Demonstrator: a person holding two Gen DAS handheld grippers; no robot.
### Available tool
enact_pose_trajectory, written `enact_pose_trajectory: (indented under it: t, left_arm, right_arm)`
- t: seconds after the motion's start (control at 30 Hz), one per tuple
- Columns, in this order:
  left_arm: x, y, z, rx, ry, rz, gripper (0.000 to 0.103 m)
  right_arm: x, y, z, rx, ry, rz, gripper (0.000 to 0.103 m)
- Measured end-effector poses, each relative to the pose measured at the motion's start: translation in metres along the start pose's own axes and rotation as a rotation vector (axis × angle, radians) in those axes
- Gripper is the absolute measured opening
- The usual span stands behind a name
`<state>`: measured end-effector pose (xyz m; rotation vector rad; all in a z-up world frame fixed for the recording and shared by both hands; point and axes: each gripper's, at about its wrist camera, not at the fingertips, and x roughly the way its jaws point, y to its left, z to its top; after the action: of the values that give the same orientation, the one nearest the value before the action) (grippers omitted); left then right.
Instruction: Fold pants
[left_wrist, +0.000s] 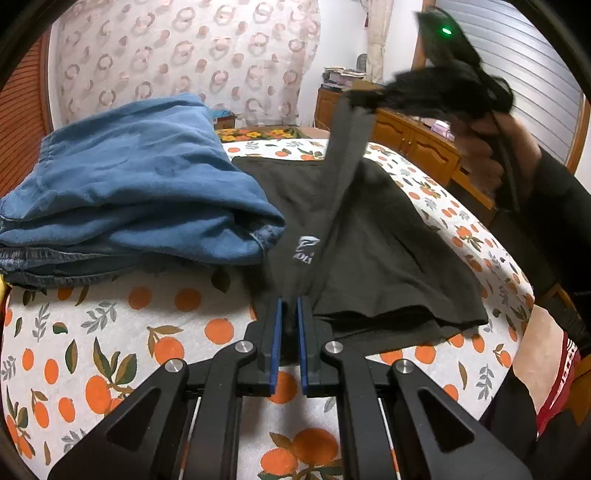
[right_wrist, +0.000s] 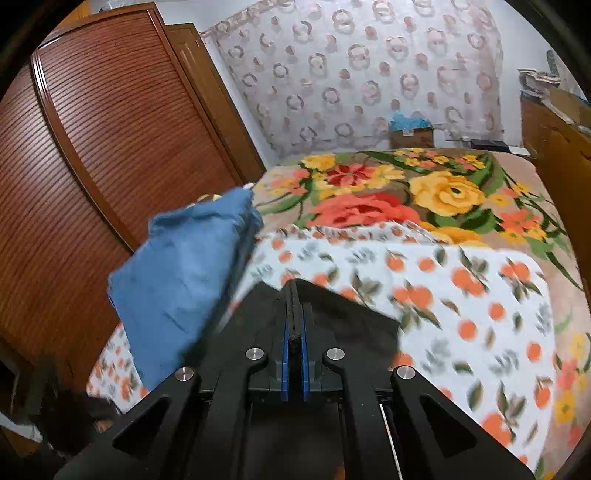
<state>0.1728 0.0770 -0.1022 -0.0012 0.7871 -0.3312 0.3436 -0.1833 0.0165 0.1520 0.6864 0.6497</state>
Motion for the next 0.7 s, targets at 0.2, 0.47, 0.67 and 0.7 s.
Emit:
enact_pose_trajectory:
  t: [0.2,0.47,0.67,0.7]
  left_arm:
    - [-0.004,0.004,-0.004,-0.01,0.009,0.007,0.009]
    - [-0.008,0.005,-0.009,-0.014,0.015,0.002,0.009]
    - [-0.009,0.007,-0.016,-0.026,0.026,-0.001,0.009]
    - [-0.008,0.007,-0.015,-0.026,0.03,0.0,0.009]
  right_arm:
    - [0.048,0.022,0.017,-0.037,0.049,-0.011,0.004]
    - [0.077,0.022,0.02,-0.021,0.086,0.011,0.014]
    - [0.061,0.004,0.017,-0.008,0.072,0.042,0.027]
    - [0.059,0.001,0.017,-0.007,0.07,0.042,0.028]
